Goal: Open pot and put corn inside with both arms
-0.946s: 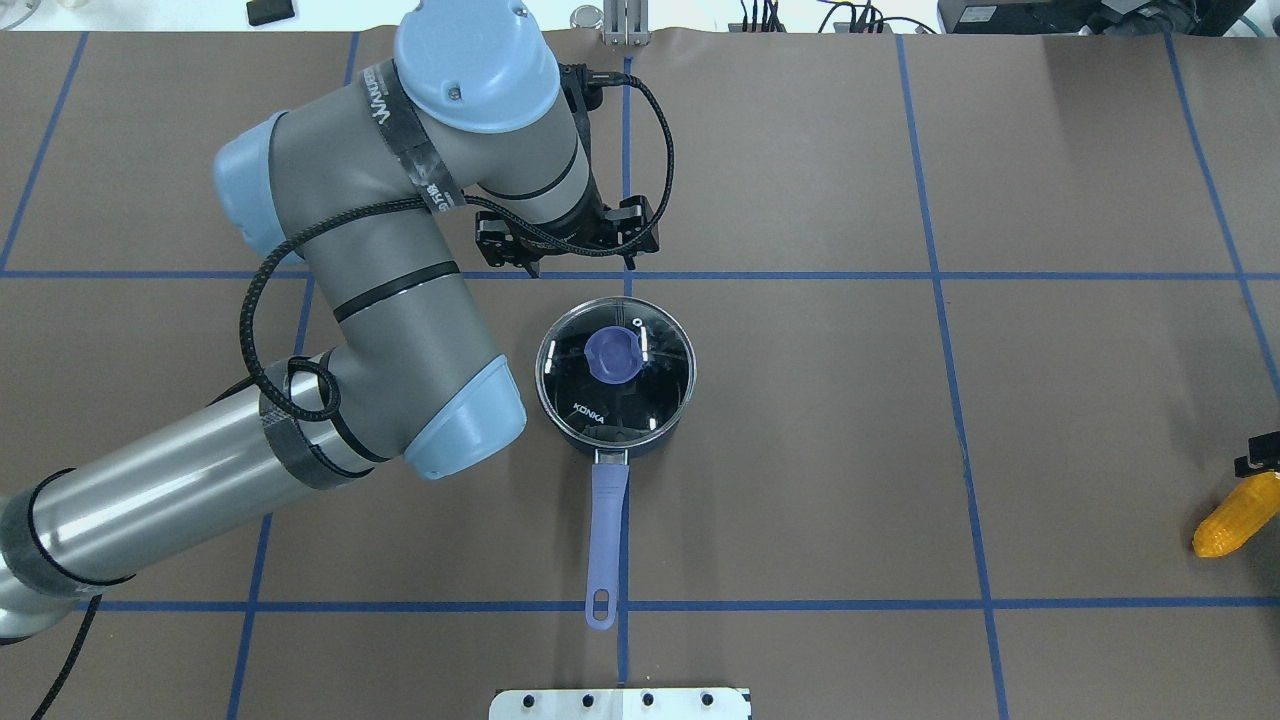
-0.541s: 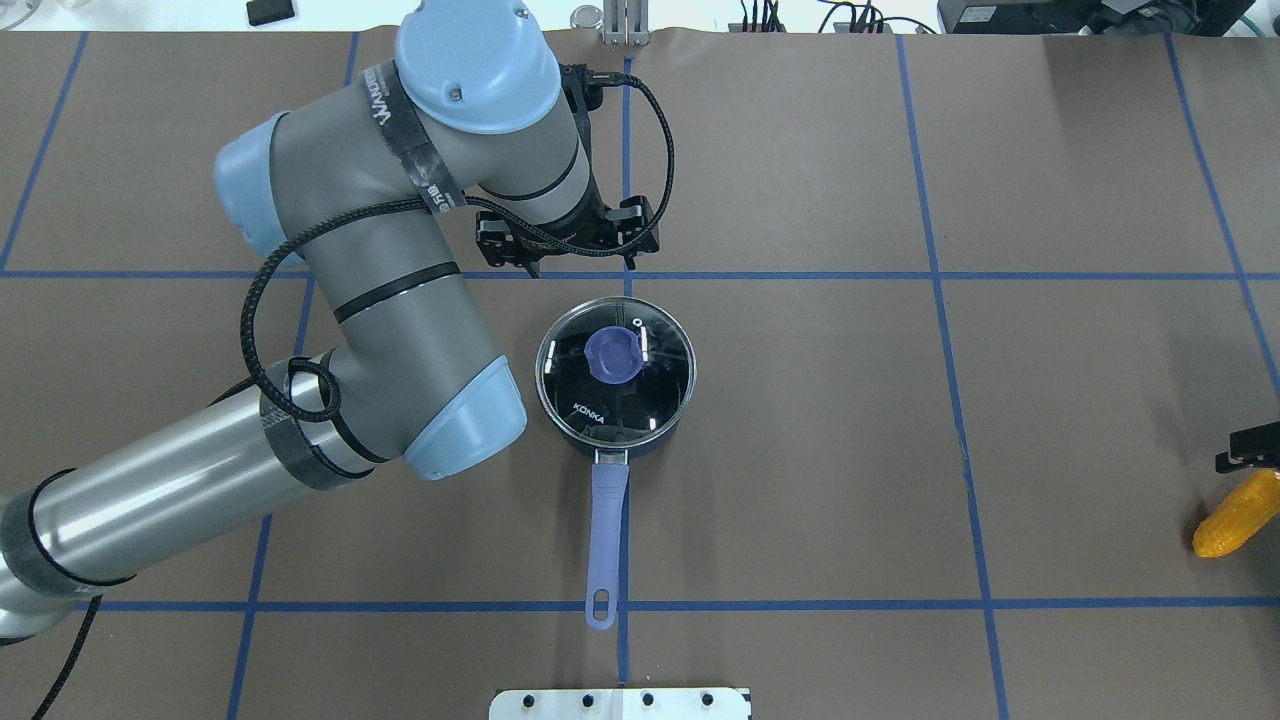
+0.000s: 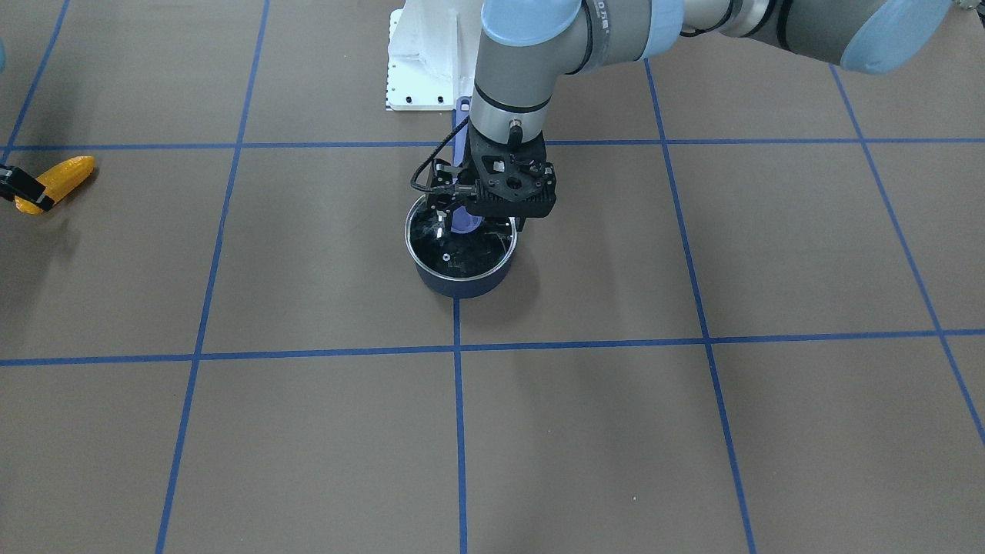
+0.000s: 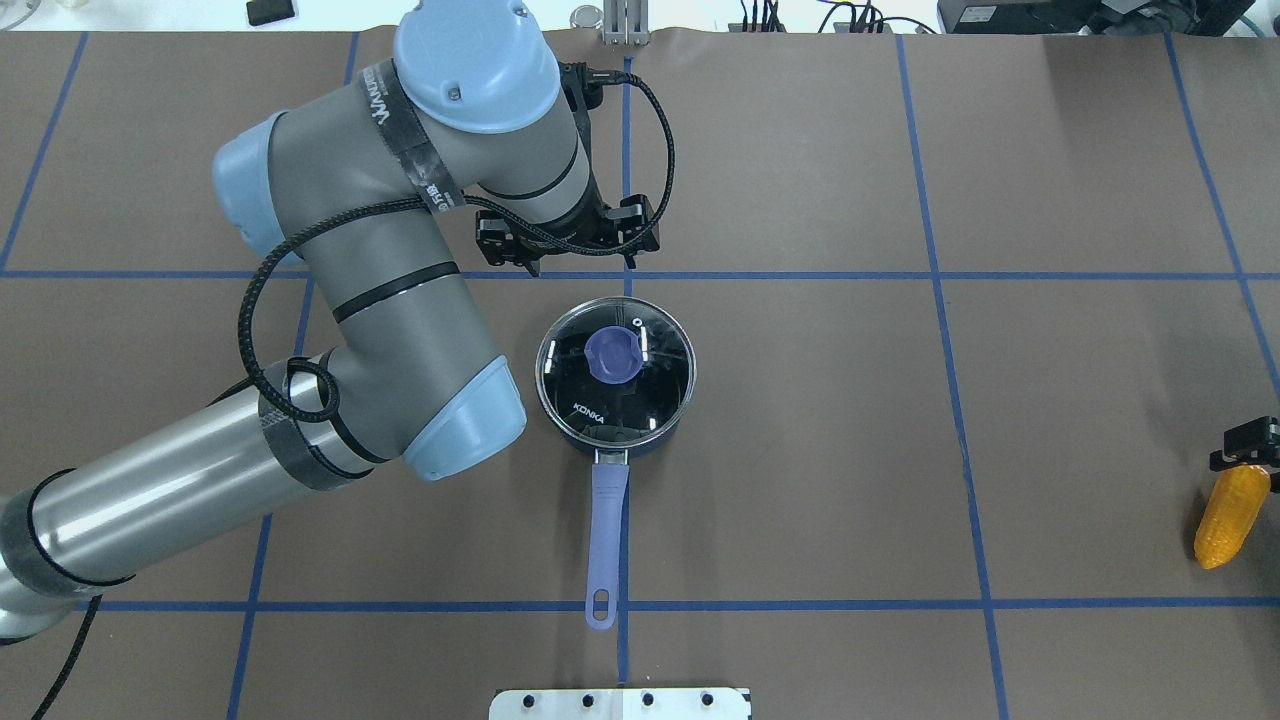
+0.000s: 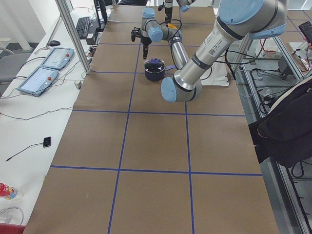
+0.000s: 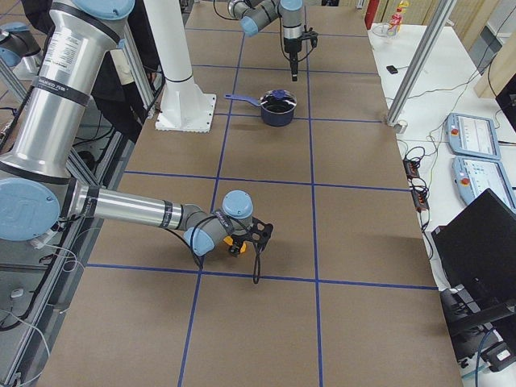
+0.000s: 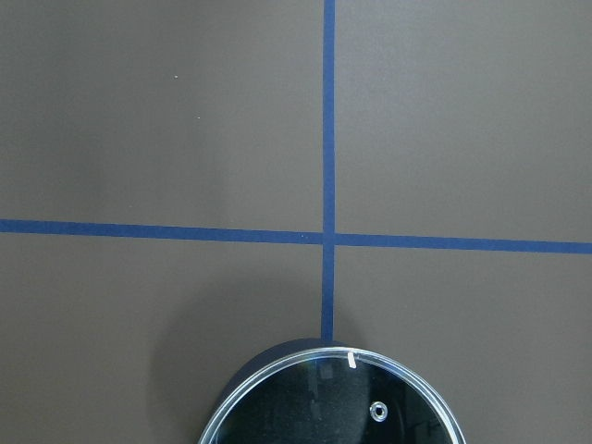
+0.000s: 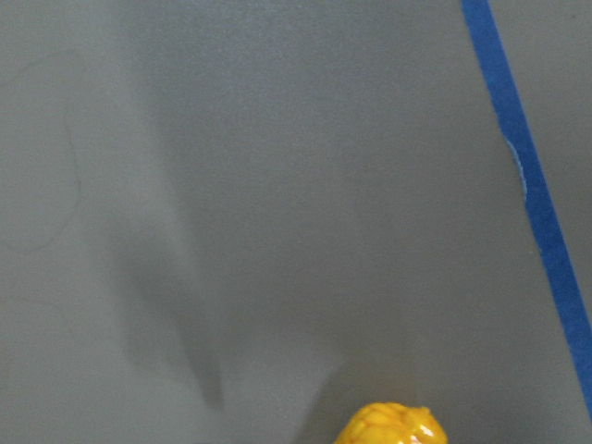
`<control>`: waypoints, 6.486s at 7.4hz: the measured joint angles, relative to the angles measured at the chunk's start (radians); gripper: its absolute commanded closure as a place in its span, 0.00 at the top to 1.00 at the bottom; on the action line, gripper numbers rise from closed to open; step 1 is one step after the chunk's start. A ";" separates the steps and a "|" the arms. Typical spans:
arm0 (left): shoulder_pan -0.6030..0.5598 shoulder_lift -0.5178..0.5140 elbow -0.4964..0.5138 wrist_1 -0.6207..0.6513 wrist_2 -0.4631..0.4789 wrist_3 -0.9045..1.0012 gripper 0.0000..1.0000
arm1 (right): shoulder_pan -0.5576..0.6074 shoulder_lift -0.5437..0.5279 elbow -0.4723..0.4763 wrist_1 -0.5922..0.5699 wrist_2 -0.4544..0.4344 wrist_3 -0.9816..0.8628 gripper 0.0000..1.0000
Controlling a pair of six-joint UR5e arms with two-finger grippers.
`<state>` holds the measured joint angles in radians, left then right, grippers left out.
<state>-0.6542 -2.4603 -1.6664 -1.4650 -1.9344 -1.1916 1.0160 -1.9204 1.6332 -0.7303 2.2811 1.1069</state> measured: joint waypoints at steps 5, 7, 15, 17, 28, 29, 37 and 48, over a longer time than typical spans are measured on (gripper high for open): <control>0.000 0.003 -0.001 0.000 0.000 0.002 0.98 | -0.013 0.019 -0.004 -0.001 -0.001 0.007 0.74; 0.000 0.003 -0.001 0.000 0.000 0.003 0.98 | -0.014 0.027 -0.008 -0.002 -0.003 0.008 0.58; 0.000 0.006 -0.002 0.000 0.000 0.002 0.98 | -0.009 0.067 0.001 -0.007 0.029 0.050 0.52; 0.001 0.007 -0.002 0.000 0.000 0.001 0.98 | 0.017 0.081 0.000 -0.012 0.077 0.050 0.52; 0.104 0.000 0.078 -0.050 0.062 -0.037 0.98 | 0.186 0.259 0.004 -0.229 0.209 0.036 0.46; 0.118 0.001 0.078 -0.050 0.070 -0.045 0.97 | 0.194 0.271 0.005 -0.248 0.210 0.031 0.46; 0.134 0.015 0.073 -0.047 0.082 -0.041 0.49 | 0.205 0.298 0.004 -0.264 0.210 0.030 0.46; -0.110 0.588 -0.295 -0.222 -0.072 0.420 0.49 | 0.065 0.796 0.173 -0.790 0.127 0.385 0.46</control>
<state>-0.7643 -1.8721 -1.9615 -1.6872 -2.0062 -0.7719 1.0811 -1.1242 1.8064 -1.5199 2.4081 1.4924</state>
